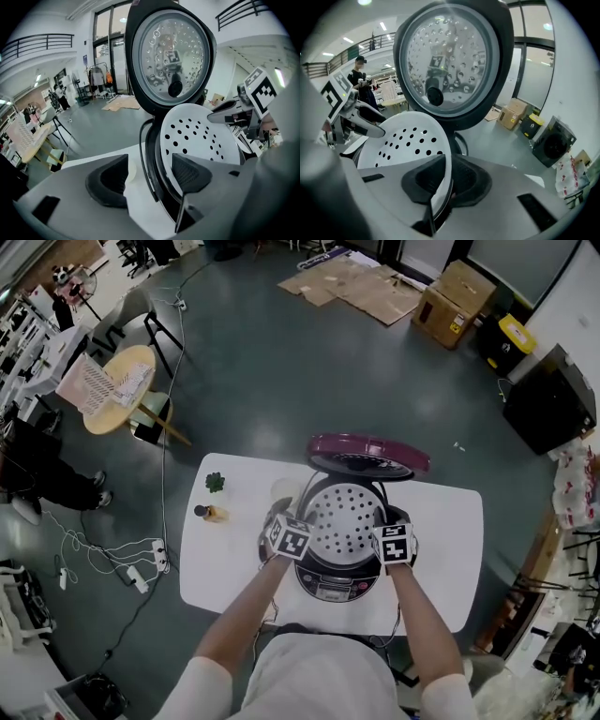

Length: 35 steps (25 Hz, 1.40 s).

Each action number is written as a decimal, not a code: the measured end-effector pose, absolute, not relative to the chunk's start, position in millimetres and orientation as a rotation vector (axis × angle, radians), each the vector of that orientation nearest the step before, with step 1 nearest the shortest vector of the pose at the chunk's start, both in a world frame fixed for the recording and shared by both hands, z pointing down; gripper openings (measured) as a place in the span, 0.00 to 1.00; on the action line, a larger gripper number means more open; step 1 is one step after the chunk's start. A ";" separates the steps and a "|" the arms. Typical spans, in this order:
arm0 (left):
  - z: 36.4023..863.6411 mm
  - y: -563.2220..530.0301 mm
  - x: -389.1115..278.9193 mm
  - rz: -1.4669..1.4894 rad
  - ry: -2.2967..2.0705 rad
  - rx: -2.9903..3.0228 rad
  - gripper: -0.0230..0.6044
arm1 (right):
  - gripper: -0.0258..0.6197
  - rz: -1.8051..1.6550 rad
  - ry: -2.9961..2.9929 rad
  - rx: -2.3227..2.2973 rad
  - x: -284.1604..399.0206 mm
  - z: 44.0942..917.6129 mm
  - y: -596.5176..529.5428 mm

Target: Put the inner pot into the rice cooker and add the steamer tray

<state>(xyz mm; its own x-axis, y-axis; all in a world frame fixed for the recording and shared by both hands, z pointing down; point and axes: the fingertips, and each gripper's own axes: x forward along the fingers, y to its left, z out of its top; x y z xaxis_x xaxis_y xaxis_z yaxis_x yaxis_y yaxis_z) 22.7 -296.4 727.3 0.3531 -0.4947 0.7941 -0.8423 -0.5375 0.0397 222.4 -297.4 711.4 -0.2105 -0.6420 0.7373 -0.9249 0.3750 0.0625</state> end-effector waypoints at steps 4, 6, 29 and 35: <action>724.7 -299.6 23.1 1.024 -1.161 2.179 0.52 | 0.10 0.678 -1.941 1.316 222.2 711.2 -298.2; 723.3 -300.0 23.2 1.010 -1.162 2.177 0.52 | 0.10 0.805 -1.941 1.308 222.1 711.7 -297.5; 731.4 -285.1 18.7 1.057 -1.128 2.199 0.46 | 0.37 0.880 -1.832 1.296 231.4 719.3 -276.3; 721.1 -274.5 19.1 1.015 -1.088 2.236 0.46 | 0.36 0.876 -1.856 1.336 230.2 709.5 -265.5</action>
<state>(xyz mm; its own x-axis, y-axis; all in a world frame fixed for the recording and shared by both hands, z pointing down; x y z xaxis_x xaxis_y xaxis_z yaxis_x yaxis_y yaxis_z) 19.1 -274.5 721.1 0.4175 -0.4737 0.7755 -0.8066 -0.5862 0.0762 230.2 -265.5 709.5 -0.2431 -0.5036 0.8291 -0.9601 0.2467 -0.1317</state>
